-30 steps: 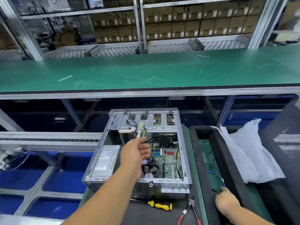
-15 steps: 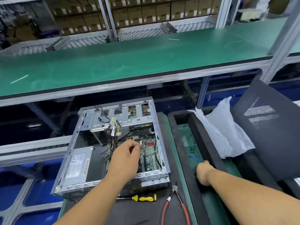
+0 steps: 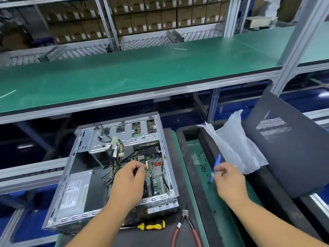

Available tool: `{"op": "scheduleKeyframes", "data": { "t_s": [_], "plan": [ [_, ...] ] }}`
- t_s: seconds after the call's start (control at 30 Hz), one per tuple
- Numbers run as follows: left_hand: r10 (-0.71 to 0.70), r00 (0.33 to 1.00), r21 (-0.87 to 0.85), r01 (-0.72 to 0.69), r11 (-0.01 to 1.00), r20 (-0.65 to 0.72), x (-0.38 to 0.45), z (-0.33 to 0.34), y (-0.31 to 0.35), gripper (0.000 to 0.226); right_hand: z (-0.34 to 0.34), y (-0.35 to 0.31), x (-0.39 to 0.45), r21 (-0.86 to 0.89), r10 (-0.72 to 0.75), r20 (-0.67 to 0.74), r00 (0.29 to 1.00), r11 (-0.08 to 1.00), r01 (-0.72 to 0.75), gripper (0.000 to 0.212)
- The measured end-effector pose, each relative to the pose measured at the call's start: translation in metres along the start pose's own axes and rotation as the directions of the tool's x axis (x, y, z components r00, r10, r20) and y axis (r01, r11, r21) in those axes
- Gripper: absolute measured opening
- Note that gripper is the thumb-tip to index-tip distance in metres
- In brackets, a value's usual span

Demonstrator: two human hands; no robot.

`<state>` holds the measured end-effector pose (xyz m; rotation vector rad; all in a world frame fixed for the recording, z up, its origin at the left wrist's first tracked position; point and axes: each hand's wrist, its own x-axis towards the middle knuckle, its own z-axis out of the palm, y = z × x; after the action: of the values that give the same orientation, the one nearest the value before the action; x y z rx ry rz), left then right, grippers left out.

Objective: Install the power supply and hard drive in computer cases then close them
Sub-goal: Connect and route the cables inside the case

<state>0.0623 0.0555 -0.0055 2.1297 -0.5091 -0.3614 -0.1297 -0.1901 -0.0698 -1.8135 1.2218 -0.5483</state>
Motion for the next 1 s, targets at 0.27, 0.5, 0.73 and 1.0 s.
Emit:
{"op": "scheduleKeyframes", "data": {
  "t_s": [0.27,0.5,0.73,1.0],
  "plan": [
    [-0.027,0.998,-0.309,0.045,0.950,0.062,-0.006,-0.007,0.034,0.031,-0.028,-0.133,-0.038,0.525,-0.459,0.093,0.883,0.776,0.348,0.022],
    [-0.180,0.942,-0.855,0.333,0.397,0.284,0.024,-0.039,0.089,0.060,0.050,-0.157,-0.086,0.082,-0.764,0.314,0.563,0.613,0.786,0.030],
    [-0.241,0.925,-0.839,0.371,0.399,0.294,0.050,-0.082,0.077,0.032,0.096,-0.163,-0.080,-0.034,-0.693,0.533,0.486,0.556,0.830,0.044],
    [-0.203,0.948,-0.714,0.320,0.623,0.247,0.053,-0.067,0.063,0.026,0.119,-0.155,-0.064,-0.281,-0.565,0.647,0.512,0.448,0.849,0.008]
  ]
}}
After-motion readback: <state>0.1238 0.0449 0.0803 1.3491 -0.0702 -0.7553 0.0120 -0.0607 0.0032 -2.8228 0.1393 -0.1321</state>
